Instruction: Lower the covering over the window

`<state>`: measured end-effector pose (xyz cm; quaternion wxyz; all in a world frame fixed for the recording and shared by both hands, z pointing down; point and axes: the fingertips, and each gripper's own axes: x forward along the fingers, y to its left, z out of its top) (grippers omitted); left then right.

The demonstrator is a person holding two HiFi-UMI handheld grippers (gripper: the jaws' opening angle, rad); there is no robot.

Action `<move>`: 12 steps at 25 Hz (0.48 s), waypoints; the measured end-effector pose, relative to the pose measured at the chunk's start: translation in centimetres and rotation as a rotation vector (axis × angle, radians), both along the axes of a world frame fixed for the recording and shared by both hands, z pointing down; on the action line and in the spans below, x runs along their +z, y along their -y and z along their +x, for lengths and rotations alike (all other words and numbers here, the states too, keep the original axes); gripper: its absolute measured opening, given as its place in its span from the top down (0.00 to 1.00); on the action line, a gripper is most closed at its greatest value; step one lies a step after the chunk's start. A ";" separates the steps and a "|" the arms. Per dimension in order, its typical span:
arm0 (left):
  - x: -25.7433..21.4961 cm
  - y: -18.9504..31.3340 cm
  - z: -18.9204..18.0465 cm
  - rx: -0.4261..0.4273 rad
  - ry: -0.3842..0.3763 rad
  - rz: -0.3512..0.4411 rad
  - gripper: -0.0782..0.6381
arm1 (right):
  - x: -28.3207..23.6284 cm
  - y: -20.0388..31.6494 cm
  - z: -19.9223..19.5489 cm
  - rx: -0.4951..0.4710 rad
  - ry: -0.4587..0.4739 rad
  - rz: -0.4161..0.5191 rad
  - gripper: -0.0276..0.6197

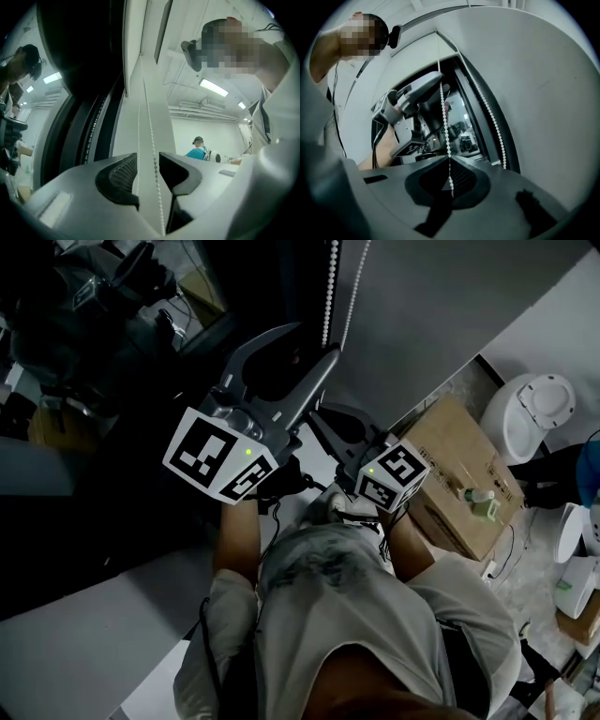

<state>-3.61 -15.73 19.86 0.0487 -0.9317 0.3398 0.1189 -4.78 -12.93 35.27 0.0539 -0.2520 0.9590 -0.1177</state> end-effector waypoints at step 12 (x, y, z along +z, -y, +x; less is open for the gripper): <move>1.0 0.1 0.9 0.018 0.007 -0.032 0.87 | 2.8 -0.4 -0.4 -0.003 -0.045 -0.048 0.93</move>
